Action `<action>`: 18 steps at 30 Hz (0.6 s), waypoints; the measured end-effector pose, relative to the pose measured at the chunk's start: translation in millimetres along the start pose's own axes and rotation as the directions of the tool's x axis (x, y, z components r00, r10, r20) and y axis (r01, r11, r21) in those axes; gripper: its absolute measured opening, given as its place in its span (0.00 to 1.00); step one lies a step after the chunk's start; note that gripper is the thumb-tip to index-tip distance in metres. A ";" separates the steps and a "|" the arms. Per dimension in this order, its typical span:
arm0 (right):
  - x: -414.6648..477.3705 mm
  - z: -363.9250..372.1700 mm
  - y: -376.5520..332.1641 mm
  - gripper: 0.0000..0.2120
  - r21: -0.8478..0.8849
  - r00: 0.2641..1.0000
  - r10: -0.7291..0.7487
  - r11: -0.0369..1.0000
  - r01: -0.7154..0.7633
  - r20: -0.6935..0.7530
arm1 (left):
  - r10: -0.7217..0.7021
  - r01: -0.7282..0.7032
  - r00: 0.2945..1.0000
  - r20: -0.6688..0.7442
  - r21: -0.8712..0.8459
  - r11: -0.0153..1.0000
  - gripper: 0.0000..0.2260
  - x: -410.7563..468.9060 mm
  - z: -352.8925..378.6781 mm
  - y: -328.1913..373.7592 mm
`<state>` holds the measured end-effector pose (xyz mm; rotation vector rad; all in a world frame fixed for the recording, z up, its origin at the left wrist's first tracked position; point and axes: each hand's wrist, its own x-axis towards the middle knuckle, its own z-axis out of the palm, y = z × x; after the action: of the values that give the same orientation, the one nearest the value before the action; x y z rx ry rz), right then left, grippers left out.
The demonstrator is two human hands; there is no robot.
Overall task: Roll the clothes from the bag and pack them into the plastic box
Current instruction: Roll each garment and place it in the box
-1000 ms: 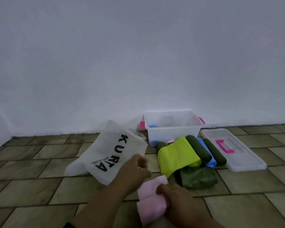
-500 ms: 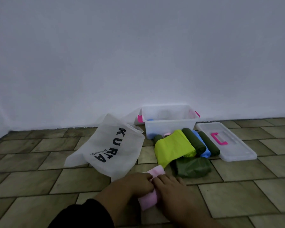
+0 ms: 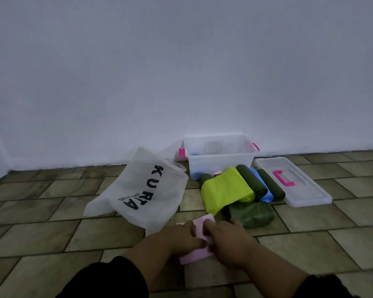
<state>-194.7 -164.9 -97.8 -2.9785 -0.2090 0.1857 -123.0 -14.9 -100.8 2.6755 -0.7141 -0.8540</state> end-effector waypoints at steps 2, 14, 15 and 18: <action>5.1 -4.9 2.5 0.14 0.023 0.999 0.006 1.000 -0.007 0.046 | 0.015 -0.016 1.000 0.011 0.048 0.999 0.29 0.4 -0.4 -2.4; 8.1 13.6 -0.8 0.19 -0.102 0.985 -0.076 0.993 0.061 -0.153 | -0.009 0.076 0.946 -0.323 0.195 0.978 0.28 -0.9 -5.3 7.3; 8.9 11.8 -1.1 0.16 -0.081 0.986 -0.060 0.996 0.048 -0.158 | -0.025 0.076 0.898 -0.439 0.098 0.992 0.27 -2.6 0.1 7.1; 12.3 6.9 -1.2 0.15 0.058 0.996 0.072 0.996 -0.068 -0.061 | -0.321 0.134 0.814 -0.484 -0.380 0.915 0.29 -3.0 17.1 15.4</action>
<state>-183.6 -160.9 -105.7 -2.9329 -0.0903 0.1037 -141.1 -27.9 -107.4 2.5236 -0.0942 -0.1951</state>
